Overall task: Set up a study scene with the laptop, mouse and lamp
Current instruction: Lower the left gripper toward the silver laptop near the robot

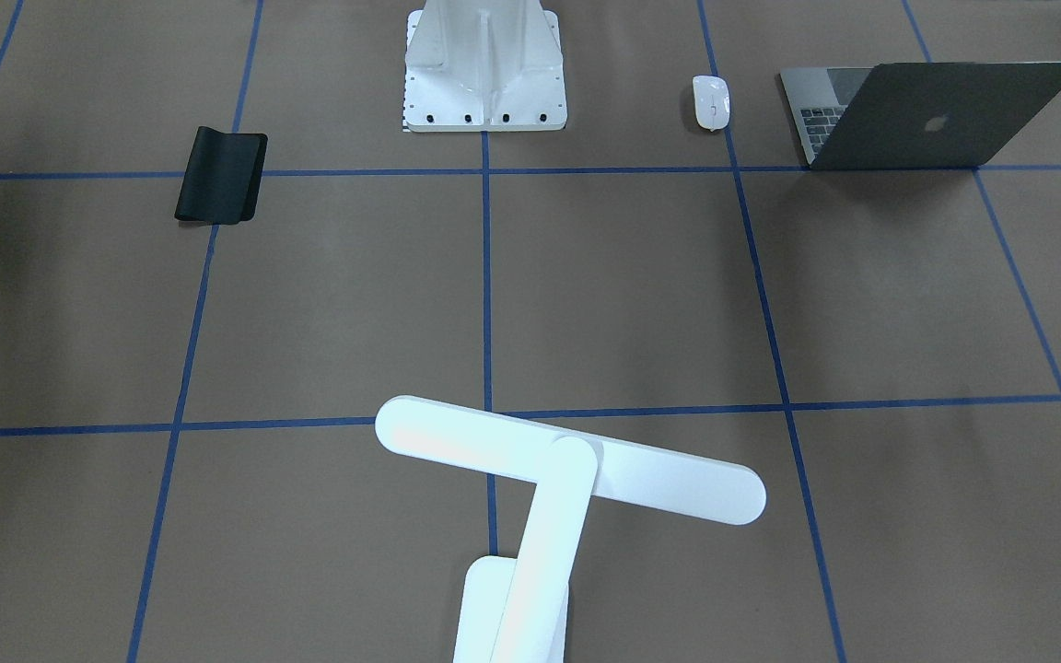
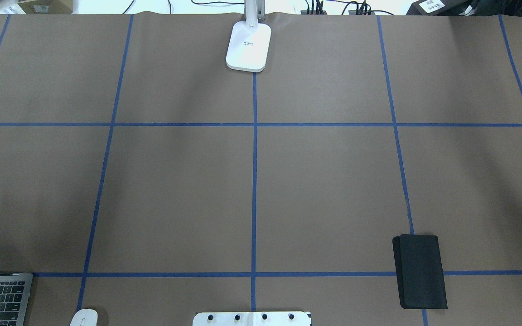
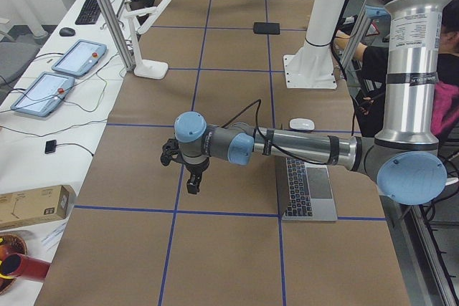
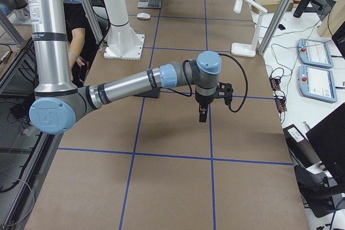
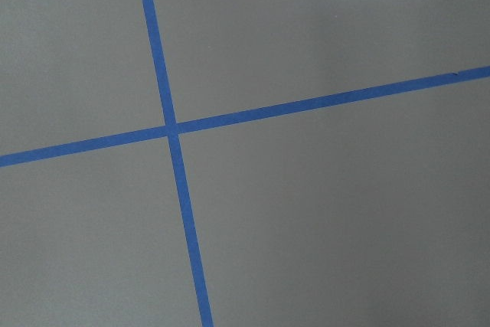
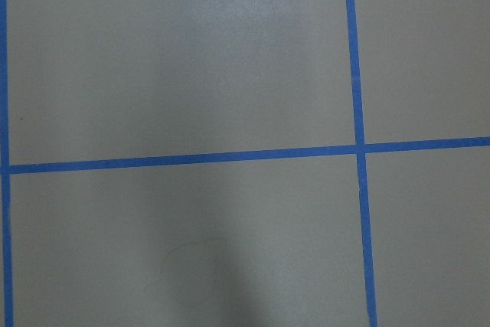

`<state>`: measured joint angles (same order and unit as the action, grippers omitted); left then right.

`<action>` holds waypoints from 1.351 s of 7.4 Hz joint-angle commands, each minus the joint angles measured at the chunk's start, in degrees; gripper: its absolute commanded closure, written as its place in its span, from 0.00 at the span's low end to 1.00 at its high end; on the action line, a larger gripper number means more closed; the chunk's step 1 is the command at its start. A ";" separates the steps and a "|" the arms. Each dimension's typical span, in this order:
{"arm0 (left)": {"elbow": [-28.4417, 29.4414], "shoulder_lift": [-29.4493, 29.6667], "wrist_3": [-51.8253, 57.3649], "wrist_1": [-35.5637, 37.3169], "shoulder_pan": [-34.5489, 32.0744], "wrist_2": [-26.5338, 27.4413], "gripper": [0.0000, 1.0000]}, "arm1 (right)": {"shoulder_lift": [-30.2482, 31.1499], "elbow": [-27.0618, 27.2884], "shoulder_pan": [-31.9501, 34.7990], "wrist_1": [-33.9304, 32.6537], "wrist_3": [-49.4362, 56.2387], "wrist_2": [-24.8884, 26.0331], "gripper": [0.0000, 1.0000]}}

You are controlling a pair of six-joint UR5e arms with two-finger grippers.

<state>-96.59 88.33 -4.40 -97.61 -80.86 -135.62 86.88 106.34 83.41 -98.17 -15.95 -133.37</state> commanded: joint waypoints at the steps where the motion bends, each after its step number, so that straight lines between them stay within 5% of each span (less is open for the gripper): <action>1: 0.08 0.00 0.00 -0.03 0.00 0.00 0.00 | 0.04 0.27 0.00 0.00 1.09 -0.13 0.00; 3: -1.31 0.09 -0.17 0.14 0.17 -0.17 0.00 | -0.13 0.88 -2.18 0.09 0.22 -0.40 0.00; 6: -13.49 -8.83 0.17 0.23 0.79 -5.52 0.00 | 0.64 2.89 -5.89 2.97 0.57 -2.05 0.00; 7: -17.10 -11.75 0.61 0.14 2.27 -5.54 0.00 | 3.87 3.60 -5.89 8.56 0.83 -4.42 0.00; 8: -20.36 -14.74 3.23 0.14 5.33 -5.54 0.00 | 8.52 2.91 -5.89 21.32 0.23 -5.14 0.00; 10: -22.93 -18.53 10.53 0.23 5.80 -10.42 0.00 | 11.99 1.68 -5.89 26.37 0.05 -5.32 0.00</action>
<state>-117.49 72.22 2.46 -97.45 -75.73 -142.69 96.72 108.77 77.54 -75.67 -15.74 -138.44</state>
